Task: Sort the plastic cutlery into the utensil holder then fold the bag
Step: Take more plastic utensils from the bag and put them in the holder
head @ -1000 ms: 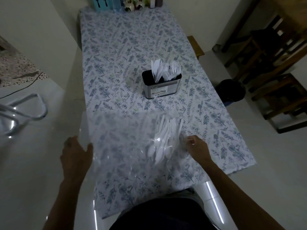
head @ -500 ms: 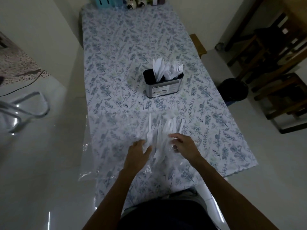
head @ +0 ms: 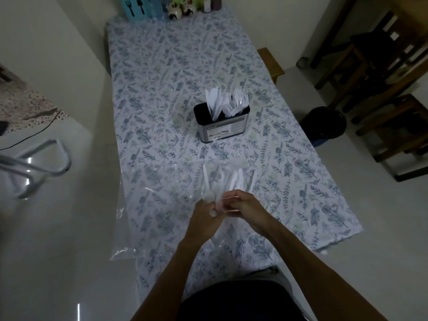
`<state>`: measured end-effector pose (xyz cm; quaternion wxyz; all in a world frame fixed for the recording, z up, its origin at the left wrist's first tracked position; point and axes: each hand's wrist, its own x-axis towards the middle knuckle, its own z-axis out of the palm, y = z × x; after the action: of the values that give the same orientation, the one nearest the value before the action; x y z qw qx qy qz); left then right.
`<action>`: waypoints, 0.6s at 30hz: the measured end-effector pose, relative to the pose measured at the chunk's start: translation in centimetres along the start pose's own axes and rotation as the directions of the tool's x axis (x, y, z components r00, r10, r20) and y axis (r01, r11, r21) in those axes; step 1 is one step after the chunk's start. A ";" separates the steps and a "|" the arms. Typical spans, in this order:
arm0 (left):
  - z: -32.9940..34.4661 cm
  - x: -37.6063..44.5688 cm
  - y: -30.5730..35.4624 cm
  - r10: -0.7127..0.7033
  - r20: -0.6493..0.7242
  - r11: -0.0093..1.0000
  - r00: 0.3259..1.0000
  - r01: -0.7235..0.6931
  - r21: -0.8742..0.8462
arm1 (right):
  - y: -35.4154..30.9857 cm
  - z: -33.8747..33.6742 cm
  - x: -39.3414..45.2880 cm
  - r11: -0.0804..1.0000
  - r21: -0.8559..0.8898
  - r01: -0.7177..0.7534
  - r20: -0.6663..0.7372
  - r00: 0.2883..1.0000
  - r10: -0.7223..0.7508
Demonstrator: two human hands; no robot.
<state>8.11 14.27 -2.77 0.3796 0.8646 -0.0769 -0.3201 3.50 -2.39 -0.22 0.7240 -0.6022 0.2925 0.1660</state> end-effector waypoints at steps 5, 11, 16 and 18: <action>0.5 -1.7 0.2 0.014 -0.092 0.999 0.996 -0.017 -0.032 | 0.6 -2.9 2.2 0.107 -0.888 0.447 0.338 0.793 -0.506; 0.0 -2.1 0.5 -0.039 -0.133 0.998 0.990 0.032 -0.057 | -2.7 -6.1 3.9 -0.434 -0.600 0.673 0.749 0.663 -0.007; -0.1 -2.2 0.8 0.036 -0.133 0.999 0.990 -0.039 -0.018 | -3.5 -4.7 6.0 -0.600 -0.337 0.725 0.785 0.568 0.247; -0.1 -2.1 0.8 0.012 -0.126 1.000 0.992 -0.011 0.004 | -3.8 -3.8 6.4 -0.618 -0.276 0.736 0.791 0.540 0.289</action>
<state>6.67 14.54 -1.08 0.3843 0.8831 -0.0582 -0.2628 9.83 -7.65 -1.71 -0.1217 -0.8347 -0.4922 0.2149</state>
